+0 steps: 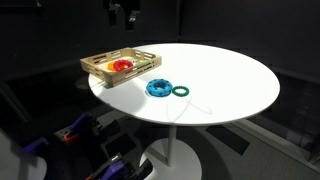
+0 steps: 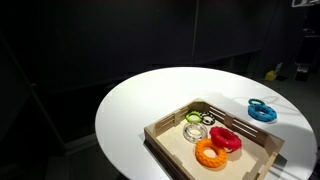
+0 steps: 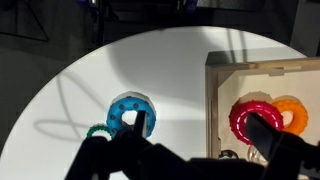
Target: Pick up the red ring from the tray and put it on the table
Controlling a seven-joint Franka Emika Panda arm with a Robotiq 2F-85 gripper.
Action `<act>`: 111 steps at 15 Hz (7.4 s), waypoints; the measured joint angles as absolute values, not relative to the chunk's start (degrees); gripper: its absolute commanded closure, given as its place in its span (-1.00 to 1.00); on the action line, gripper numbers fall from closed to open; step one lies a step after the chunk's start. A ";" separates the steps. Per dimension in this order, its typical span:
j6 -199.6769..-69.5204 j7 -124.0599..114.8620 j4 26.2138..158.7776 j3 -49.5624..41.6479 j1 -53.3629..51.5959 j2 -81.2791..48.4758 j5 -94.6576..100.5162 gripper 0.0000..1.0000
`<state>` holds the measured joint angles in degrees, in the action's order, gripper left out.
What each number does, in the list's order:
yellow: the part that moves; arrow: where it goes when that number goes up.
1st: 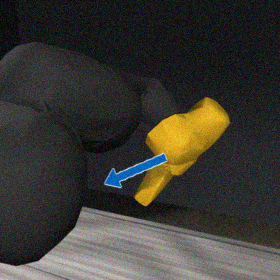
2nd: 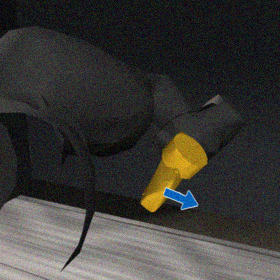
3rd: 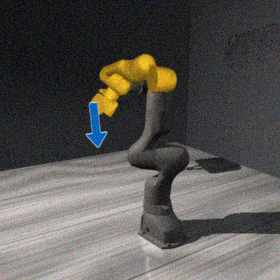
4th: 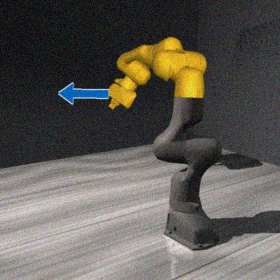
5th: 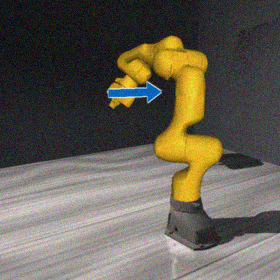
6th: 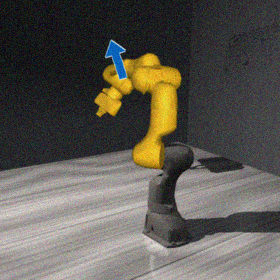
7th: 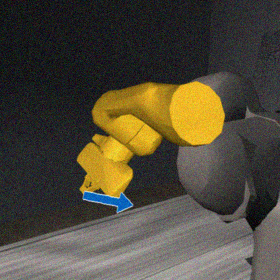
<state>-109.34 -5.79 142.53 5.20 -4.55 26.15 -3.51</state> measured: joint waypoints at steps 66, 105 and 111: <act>-143.00 -8.09 136.60 15.23 -15.00 -7.18 -7.97 0.80; -142.59 -14.21 145.62 4.73 -1.66 6.18 2.60 -1.00; -133.94 -6.31 144.62 4.73 -4.58 10.28 -7.48 -1.00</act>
<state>-133.94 -6.31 144.62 4.73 -4.58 10.28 -7.48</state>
